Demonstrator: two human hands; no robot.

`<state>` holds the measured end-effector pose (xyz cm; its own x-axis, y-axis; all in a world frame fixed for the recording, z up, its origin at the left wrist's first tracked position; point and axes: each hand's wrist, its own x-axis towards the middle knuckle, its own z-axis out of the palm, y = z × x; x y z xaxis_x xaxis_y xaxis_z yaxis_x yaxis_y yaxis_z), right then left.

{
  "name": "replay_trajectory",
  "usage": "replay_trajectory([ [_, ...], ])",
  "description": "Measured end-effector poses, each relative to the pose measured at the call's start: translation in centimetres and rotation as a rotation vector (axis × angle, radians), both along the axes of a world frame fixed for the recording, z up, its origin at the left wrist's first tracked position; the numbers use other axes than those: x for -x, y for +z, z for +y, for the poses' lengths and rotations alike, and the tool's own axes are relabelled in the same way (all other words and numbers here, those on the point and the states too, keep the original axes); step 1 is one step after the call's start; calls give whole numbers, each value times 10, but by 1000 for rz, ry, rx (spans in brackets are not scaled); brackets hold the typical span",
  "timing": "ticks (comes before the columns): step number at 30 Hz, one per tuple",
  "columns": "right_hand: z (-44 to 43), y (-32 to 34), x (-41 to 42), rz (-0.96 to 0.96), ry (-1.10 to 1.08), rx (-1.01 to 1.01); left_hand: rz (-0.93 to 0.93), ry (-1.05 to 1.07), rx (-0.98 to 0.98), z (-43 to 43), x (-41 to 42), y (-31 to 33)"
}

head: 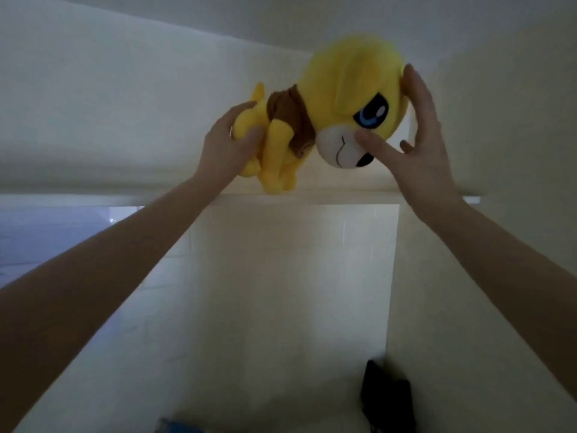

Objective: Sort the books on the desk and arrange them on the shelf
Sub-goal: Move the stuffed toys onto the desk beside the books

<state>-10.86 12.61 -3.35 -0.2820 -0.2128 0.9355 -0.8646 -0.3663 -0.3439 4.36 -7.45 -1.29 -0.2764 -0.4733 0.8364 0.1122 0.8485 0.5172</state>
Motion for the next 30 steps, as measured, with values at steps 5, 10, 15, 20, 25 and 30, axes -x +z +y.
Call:
replay_trajectory([
  [5, 57, -2, -22, -32, -22, 159, -144, -373, -280, 82, -2, -24],
  [10, 109, -53, -29, -502, 250, 16, -419, -678, -565, 126, 4, -100],
  [15, 100, -157, 2, -814, 113, -177, -722, -686, -706, 115, 33, -207],
  [20, 65, -229, 33, -900, -88, -301, -776, -591, -788, 100, 88, -301],
  [25, 31, -281, 60, -860, -238, -359, -794, -519, -886, 95, 119, -360],
  [30, 15, -330, 74, -892, -220, -384, -816, -403, -943, 81, 135, -405],
])
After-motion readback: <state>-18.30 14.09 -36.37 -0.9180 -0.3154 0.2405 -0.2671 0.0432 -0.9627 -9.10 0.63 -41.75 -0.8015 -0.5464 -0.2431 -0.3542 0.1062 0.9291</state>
